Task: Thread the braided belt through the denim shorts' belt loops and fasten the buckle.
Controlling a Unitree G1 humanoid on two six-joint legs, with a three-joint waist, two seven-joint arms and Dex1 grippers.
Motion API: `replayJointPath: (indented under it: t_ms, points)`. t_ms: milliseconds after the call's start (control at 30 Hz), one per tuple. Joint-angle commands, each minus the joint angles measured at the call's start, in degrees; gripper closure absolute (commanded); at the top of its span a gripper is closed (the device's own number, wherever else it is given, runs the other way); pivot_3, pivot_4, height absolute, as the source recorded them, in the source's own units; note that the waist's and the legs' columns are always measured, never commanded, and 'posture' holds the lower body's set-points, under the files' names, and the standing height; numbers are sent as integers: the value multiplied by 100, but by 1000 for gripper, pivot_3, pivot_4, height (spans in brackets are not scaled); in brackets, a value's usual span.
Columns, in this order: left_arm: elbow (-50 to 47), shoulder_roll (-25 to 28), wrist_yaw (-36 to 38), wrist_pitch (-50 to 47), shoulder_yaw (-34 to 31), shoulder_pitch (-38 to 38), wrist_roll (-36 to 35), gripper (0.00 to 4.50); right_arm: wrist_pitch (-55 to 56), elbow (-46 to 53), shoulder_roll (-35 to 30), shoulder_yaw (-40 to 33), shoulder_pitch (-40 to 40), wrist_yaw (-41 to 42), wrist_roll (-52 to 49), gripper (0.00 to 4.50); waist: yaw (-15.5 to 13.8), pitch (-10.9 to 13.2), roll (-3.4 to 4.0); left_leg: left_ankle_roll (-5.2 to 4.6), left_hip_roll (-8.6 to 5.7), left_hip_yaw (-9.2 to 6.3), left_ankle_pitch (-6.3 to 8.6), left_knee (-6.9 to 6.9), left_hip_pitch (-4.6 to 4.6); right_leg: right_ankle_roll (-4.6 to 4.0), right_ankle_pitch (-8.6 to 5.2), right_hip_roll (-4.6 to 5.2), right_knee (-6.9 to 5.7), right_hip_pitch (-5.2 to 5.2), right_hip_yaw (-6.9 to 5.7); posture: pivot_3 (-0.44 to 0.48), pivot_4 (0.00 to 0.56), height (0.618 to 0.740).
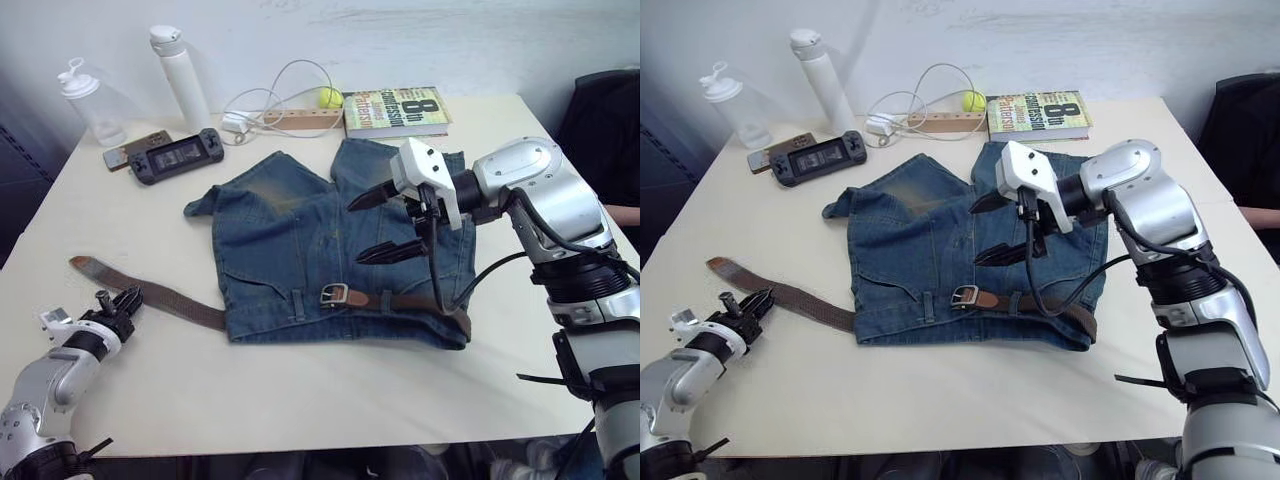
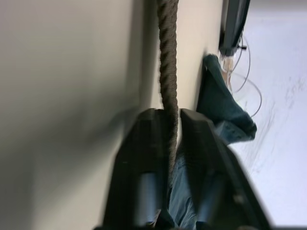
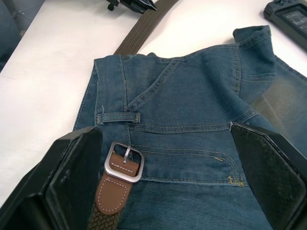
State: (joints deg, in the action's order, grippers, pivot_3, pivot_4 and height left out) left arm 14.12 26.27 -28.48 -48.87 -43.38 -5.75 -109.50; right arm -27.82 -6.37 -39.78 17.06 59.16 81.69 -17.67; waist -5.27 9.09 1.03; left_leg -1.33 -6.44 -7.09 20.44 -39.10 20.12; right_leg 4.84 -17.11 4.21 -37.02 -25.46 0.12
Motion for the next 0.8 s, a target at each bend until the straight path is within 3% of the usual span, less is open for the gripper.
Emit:
replayJointPath:
  t_ms: [33, 133, 233, 367, 467, 667, 800]
  points:
    - [-278, 24, 205, -174, 611, 20, 673, 4489, 13, 277, -85, -244, -7, -45, -21, 0, -1, 0, 0, 1, 0, -3, -1, 1, 0, 0, 0, 0, -1, 0, -1, 0, 150, 740]
    - [-1380, 263, 855, 142, 953, -3, 1829, 4489, -11, 312, -119, -259, -32, -79, -20, 0, -1, 10, -18, 2, 0, -5, -1, 2, 3, 0, 0, -1, 2, -1, -1, 0, 150, 740]
    - [-2336, 265, 1449, 742, 1228, -165, 2824, 4489, -21, 333, -139, -279, -52, -121, -10, 0, 70, 44, -94, 2, 3, -11, -1, 2, 14, -4, 2, -2, 14, -4, -9, 0, 150, 740]
    - [-3543, 971, 1795, 1031, 2801, -241, 5200, 4489, -6, 330, -130, -285, -46, -166, -6, 0, 245, 57, -118, -11, 8, -4, 9, 9, 20, -1, 8, -6, 51, -4, -9, 0, 150, 740]
    - [-4153, 1649, 2453, 1606, 3939, -545, 6938, 4489, 16, 326, -116, -294, -37, -203, 7, 0, 355, 58, -117, -22, 7, 1, 15, 22, 20, 2, 9, -8, 62, -8, -2, 0, 150, 740]
    - [-4329, 2794, 3802, 3010, 5726, -960, 10015, 4489, 23, 355, -121, -335, -93, -310, 77, 0, 496, 66, -115, -16, 22, 4, 13, 76, 21, 2, 9, -23, 96, -24, 2, 0, 150, 740]
    - [-4106, 3088, 4442, 3761, 6161, -989, 11178, 4489, 25, 473, -197, -352, -229, -400, 154, 0, 514, 71, -107, -12, 23, 4, 9, 95, 18, 0, 8, -24, 102, -25, 3, 0, 150, 740]
